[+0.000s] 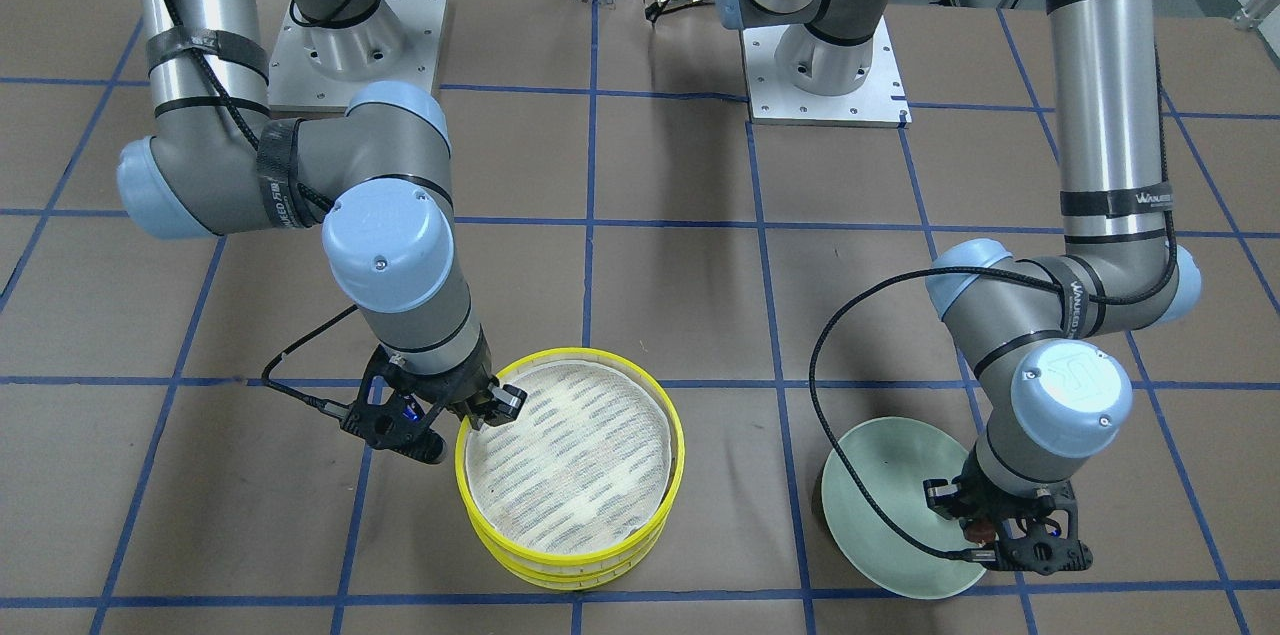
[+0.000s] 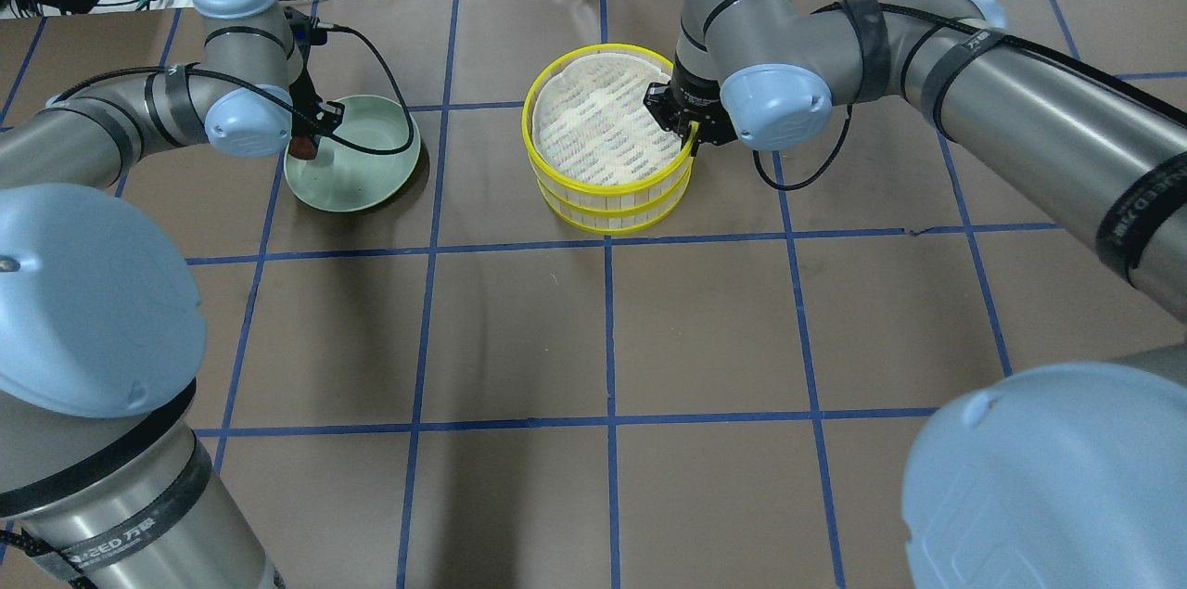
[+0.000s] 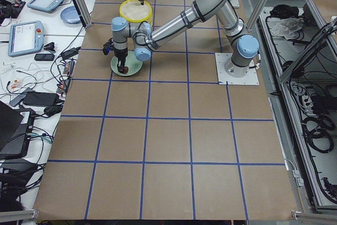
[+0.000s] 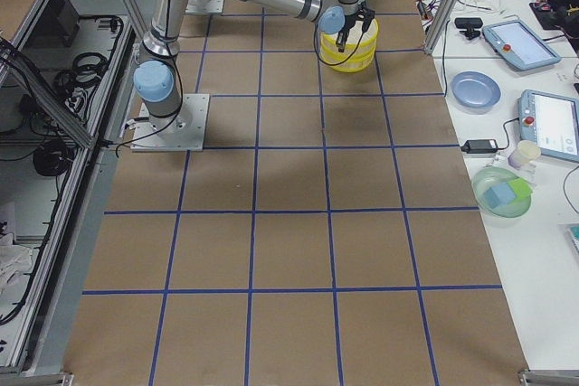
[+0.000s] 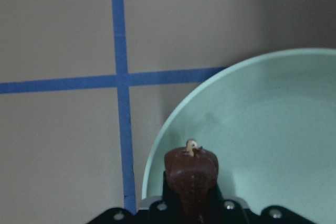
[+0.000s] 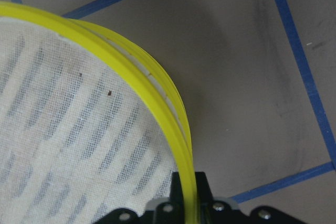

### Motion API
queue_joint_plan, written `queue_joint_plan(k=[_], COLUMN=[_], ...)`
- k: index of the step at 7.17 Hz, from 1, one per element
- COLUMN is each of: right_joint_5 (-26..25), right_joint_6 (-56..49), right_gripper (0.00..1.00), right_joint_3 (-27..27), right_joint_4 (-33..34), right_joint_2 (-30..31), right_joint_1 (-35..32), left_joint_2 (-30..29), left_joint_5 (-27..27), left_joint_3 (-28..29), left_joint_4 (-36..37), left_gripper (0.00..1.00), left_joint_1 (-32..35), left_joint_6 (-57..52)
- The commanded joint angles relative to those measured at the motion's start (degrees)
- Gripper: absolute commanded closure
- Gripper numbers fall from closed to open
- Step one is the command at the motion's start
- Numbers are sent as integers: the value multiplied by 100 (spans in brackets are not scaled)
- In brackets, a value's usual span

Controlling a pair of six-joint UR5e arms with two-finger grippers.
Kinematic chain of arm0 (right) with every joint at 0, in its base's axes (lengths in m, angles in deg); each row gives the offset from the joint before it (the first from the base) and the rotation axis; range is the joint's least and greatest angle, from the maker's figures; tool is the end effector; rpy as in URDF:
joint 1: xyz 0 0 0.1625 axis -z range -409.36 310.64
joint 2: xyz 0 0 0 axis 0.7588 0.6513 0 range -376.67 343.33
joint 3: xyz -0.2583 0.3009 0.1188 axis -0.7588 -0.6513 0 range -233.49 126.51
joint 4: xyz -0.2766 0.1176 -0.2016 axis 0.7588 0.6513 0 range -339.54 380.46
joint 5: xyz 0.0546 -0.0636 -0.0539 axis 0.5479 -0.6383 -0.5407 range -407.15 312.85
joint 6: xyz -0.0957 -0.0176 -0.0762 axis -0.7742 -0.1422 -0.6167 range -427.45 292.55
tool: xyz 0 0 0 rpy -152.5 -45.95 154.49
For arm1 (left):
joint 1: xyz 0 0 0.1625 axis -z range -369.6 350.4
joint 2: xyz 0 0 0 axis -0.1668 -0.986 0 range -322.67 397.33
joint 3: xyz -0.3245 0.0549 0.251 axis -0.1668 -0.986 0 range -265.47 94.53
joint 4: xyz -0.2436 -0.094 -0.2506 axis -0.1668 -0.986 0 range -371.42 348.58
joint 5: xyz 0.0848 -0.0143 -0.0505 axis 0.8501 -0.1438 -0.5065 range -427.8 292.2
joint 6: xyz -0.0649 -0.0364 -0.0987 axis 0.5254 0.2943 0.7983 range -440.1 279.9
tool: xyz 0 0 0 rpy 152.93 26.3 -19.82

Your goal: Stack buns with steamer

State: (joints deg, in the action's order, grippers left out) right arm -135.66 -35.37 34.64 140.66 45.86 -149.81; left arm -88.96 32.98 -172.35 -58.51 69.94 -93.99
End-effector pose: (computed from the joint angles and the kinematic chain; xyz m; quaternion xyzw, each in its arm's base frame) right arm 0.2437 -0.5689 0.2694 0.1870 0.9815 -0.0328 0.0267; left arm 0.0088 -0.6548 0.2093 0.0216 0.9918 -0.0629 0.1094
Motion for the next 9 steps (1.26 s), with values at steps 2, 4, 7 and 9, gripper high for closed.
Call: queue_joint_plan(k=[2, 4, 7, 9], right_joint_5=[-8, -78, -61, -69], right_joint_6=[-17, -35, -95, -718], right_gripper=[83, 55, 5, 1], right_joint_3=[2, 38, 12, -6], right_joint_4=[135, 213, 346, 6], right_joint_2=[-39, -57, 22, 337], right_joint_1=[-1, -1, 16, 183], left_joint_2=[603, 973, 1142, 1037], left_joint_5=[-322, -994, -1936, -2516], left_joint_3=[48, 57, 48, 22], left_joint_4=[-98, -151, -142, -90], left_gripper=[100, 100, 100, 100], left_joint_1=[253, 719, 1448, 1870], left_joint_6=[1112, 2568, 4136, 4901])
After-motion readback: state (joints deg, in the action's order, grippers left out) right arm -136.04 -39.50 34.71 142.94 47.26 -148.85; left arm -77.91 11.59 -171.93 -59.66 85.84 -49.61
